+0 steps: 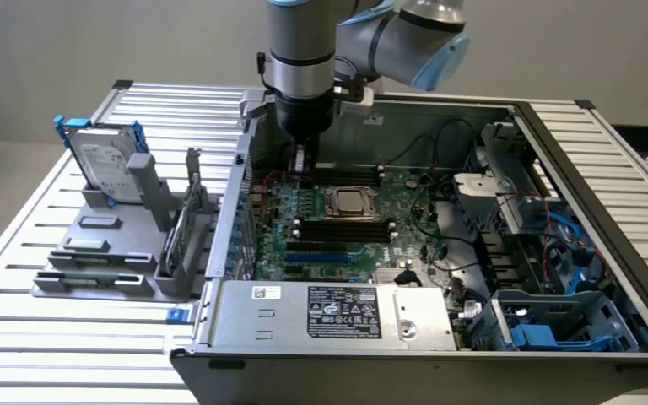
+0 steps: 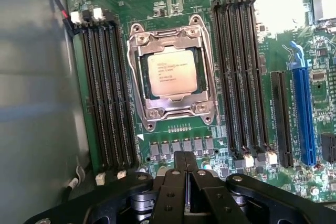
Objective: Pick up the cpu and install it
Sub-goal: 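Install the first cpu locking lever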
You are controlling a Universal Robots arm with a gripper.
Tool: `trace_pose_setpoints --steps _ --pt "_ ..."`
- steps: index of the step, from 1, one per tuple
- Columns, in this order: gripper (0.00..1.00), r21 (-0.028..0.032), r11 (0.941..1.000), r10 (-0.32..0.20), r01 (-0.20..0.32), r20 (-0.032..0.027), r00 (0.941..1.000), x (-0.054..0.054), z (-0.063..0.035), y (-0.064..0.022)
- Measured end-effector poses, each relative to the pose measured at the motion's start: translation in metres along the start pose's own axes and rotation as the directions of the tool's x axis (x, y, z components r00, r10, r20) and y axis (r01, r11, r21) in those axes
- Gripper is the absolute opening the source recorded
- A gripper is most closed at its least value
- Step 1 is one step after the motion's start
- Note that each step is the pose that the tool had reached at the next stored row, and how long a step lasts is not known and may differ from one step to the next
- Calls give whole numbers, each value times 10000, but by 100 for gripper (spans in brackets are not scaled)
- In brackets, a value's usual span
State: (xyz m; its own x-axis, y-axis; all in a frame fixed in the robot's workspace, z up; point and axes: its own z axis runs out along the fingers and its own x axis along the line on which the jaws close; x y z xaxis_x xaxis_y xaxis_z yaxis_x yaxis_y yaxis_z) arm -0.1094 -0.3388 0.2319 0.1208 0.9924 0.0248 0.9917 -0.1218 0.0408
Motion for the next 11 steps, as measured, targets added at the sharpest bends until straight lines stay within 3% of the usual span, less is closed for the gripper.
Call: trace_pose_setpoints --steps 5,11 --pt "11 2 9981 -610 610 0 9981 7 0 -1" --pt "11 2 9979 -654 654 -2 9979 8 0 0"
